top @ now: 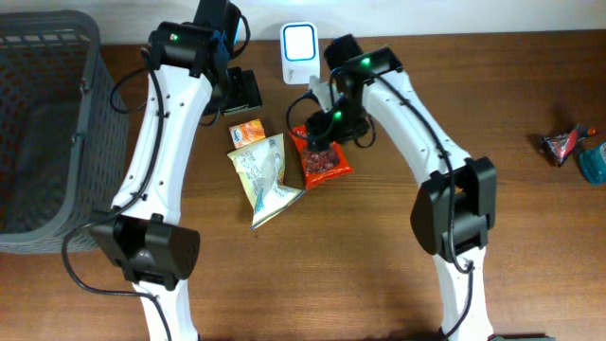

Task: Scan the item barcode
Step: 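Carry the dark packet right and drop it beside the bottle, then lower the right gripper onto the red snack bag and grasp it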

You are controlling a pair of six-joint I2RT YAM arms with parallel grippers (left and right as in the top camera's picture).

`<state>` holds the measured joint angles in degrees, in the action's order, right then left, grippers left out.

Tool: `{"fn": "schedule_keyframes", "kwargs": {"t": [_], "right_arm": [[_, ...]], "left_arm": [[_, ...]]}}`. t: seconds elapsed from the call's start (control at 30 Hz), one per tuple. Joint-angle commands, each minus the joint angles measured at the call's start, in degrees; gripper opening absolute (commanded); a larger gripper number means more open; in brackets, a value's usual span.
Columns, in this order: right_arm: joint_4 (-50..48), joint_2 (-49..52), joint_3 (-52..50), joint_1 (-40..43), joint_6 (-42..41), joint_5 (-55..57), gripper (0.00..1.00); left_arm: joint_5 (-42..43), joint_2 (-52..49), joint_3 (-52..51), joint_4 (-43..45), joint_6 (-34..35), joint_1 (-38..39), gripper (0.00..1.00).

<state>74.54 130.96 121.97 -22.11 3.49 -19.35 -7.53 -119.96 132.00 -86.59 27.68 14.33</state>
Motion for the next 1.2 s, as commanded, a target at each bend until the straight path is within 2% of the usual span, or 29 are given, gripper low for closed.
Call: {"fn": "schedule_keyframes", "kwargs": {"t": [0.0,0.1,0.17,0.3,0.5,0.6,0.67,0.77,0.8,0.87,0.93,1.0,1.17], "right_arm": [[-4.8,1.6,-4.9,-1.4,-3.3,1.3,0.67],[-12.7,1.6,-11.3,-1.4,-6.2,1.5,0.67],[-18.2,1.6,-15.7,-1.4,-11.2,3.2,0.67],[-17.6,1.4,-16.9,-0.6,-17.5,21.0,0.67],[-12.2,-1.1,-13.6,3.3,-17.5,21.6,0.68],[-6.8,-2.1,-8.7,4.7,-17.0,19.3,0.73],[-4.8,-2.1,-7.6,4.5,-11.2,12.4,0.78],[-5.0,-1.4,-8.1,4.1,-8.2,12.3,0.78],[-5.1,-1.0,-8.2,4.1,-8.2,12.3,0.77],[-5.1,0.8,-8.2,4.1,-8.2,12.5,0.66],[-5.3,2.0,-8.2,4.1,-8.2,12.5,0.63],[-5.4,3.4,-8.2,4.1,-8.2,13.3,0.52],[-7.4,5.3,-11.2,4.1,-8.5,17.9,0.49]], "left_arm": [[-0.2,1.1,0.9,-0.1,0.1,-0.1,0.99],[-0.2,1.1,0.9,-0.1,0.1,-0.1,0.99],[-0.2,1.1,0.9,-0.1,0.1,-0.1,0.99],[-0.2,1.1,0.9,-0.1,0.1,-0.1,0.99],[-0.2,1.1,0.9,-0.1,0.1,-0.1,0.99],[-0.2,1.1,0.9,-0.1,0.1,-0.1,0.99],[-0.2,1.1,0.9,-0.1,0.1,-0.1,0.99],[-0.2,1.1,0.9,-0.1,0.1,-0.1,0.99],[-0.2,1.1,0.9,-0.1,0.1,-0.1,0.99],[-0.2,1.1,0.9,-0.1,0.1,-0.1,0.99],[-0.2,1.1,0.9,-0.1,0.1,-0.1,0.99],[-0.2,1.1,0.9,-0.1,0.1,-0.1,0.99],[-0.2,1.1,0.9,-0.1,0.1,-0.1,0.99]]}}
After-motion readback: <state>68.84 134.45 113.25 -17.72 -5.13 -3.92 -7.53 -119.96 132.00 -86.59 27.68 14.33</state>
